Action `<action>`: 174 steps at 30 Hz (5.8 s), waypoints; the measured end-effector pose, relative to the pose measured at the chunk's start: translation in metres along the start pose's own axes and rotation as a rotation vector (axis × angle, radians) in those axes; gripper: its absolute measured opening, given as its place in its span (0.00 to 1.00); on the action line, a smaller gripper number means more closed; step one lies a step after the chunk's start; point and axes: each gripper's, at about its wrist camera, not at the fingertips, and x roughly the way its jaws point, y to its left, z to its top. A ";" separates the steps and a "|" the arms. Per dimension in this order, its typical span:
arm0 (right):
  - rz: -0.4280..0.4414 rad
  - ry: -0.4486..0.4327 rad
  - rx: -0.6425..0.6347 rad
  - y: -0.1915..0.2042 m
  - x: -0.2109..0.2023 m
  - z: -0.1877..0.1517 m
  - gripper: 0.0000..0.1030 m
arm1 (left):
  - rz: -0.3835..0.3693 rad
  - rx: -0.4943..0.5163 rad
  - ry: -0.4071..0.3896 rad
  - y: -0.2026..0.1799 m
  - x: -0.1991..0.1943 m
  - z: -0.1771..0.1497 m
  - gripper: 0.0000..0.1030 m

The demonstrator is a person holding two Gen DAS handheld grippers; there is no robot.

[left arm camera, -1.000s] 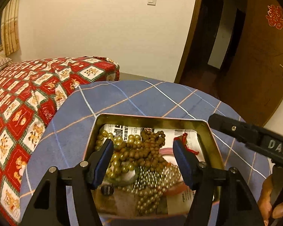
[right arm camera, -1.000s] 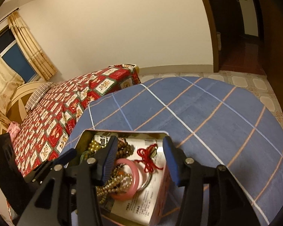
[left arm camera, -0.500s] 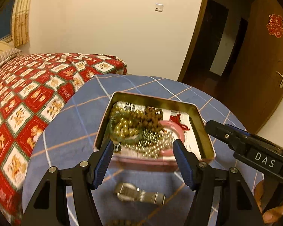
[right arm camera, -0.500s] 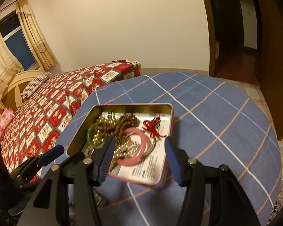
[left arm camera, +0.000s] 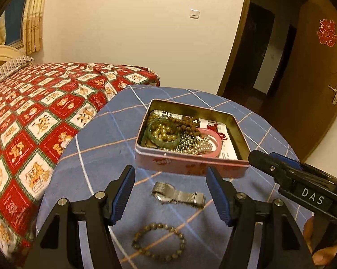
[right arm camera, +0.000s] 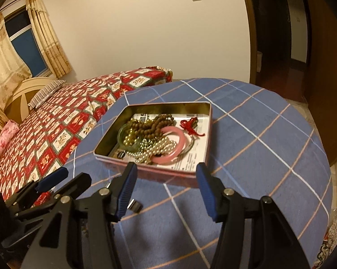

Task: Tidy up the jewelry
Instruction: 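Move both open tools back toward the grey bead bracelet and silver watch, then grasp the small grey bead bracelet with the left tool, then grasp the silver watch band with the right tool while the left tool holds the bracelet, then carry the grey bracelet with the left tool while the right tool carries the watch into the tin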

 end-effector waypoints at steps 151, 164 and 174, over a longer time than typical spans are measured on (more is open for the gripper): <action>0.034 -0.078 -0.152 0.062 -0.033 0.015 0.19 | -0.143 0.038 -0.087 -0.002 -0.028 0.018 0.15; 0.019 -0.113 -0.139 0.052 -0.032 0.047 0.19 | -0.162 0.052 -0.117 -0.010 -0.015 0.049 0.15; 0.001 -0.112 -0.112 0.037 -0.015 0.074 0.19 | -0.147 0.078 -0.082 -0.020 0.017 0.070 0.15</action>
